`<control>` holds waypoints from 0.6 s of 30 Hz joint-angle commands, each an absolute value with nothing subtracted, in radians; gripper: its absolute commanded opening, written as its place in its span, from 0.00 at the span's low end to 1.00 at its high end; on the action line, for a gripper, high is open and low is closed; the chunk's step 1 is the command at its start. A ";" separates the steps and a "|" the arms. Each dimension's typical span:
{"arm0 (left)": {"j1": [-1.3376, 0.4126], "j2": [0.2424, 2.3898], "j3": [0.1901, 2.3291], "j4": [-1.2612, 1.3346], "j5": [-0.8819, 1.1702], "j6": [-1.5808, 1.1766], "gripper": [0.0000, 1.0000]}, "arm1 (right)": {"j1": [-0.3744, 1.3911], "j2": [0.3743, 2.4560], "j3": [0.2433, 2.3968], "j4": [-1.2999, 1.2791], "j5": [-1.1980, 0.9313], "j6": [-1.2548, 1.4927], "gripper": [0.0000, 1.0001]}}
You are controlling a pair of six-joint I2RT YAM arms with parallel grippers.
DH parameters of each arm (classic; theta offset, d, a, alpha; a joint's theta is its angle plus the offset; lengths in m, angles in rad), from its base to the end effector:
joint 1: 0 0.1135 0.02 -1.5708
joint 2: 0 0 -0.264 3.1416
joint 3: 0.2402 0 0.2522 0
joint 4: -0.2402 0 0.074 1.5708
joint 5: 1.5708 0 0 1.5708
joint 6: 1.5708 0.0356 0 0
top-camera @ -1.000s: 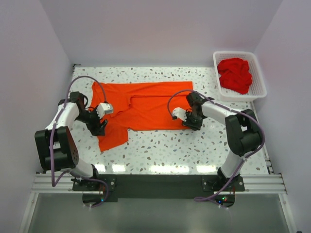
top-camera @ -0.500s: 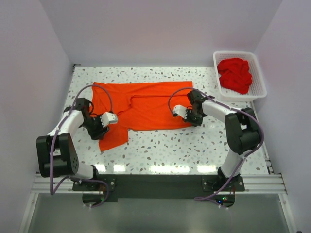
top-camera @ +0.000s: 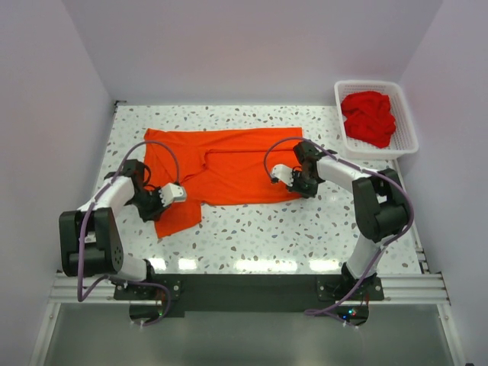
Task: Fold and stack the t-shirts
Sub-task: Fold the tshirt
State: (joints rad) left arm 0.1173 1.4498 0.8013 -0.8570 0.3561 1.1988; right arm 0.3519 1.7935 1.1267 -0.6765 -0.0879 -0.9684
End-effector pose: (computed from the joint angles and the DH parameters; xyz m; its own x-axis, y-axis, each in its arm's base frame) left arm 0.2265 0.0142 0.1683 -0.4413 0.8272 -0.3478 0.8916 0.4481 -0.0657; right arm 0.3111 0.1176 0.1600 -0.2200 -0.9551 -0.1983 -0.9586 0.2493 -0.1374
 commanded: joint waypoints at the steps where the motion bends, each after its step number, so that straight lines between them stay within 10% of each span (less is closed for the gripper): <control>1: 0.115 1.407 0.807 -0.905 0.353 1.235 0.07 | 0.345 1.764 1.127 -0.696 -0.104 -0.965 0.00; 18: 0.147 1.417 1.032 -1.107 0.420 1.171 0.00 | 0.262 1.657 1.207 -0.854 -0.189 -0.997 0.00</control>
State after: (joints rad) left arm 0.1352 1.3907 0.9310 -1.0512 0.3740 1.1965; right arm 0.2726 1.6764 1.1370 -0.8047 -0.1532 -0.9714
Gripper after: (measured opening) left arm 0.019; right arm 0.015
